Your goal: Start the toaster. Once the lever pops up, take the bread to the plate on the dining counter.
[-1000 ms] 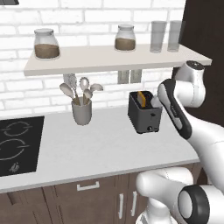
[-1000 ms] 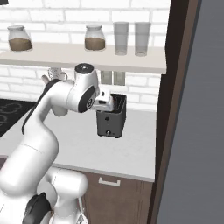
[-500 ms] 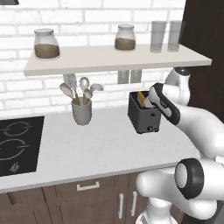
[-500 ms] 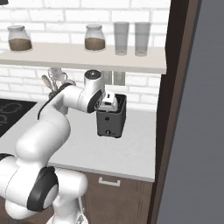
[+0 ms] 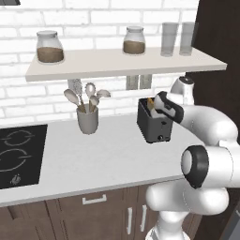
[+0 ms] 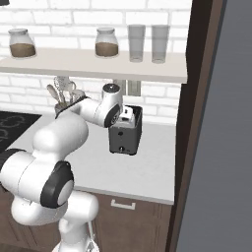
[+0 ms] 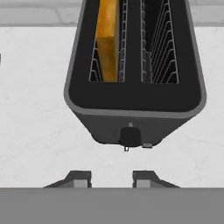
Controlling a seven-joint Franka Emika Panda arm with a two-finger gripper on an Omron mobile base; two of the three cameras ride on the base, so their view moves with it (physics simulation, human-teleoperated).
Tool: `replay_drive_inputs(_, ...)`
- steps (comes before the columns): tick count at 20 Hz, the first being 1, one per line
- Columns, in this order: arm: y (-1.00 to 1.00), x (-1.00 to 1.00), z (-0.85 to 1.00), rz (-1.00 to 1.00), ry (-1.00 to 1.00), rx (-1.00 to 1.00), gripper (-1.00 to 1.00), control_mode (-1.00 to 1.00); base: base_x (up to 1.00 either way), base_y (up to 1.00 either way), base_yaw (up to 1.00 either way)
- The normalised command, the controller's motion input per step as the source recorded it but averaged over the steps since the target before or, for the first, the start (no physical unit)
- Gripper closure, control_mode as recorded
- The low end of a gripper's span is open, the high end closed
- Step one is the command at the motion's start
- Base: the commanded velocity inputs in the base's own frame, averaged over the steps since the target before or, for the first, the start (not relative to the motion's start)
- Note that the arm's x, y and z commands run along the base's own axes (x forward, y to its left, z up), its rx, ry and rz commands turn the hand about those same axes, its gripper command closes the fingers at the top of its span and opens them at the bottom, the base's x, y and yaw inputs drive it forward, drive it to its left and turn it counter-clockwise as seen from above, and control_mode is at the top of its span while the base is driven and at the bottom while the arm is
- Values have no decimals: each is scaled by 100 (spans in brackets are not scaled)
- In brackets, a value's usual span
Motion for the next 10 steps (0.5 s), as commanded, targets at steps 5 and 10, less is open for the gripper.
replay_drive_inputs(5,-25,0,-23,0,1,0,100,-100,0,0,0)
replay_drive_inputs(10,-31,3,-10,0,0,0,100,-100,0,0,0)
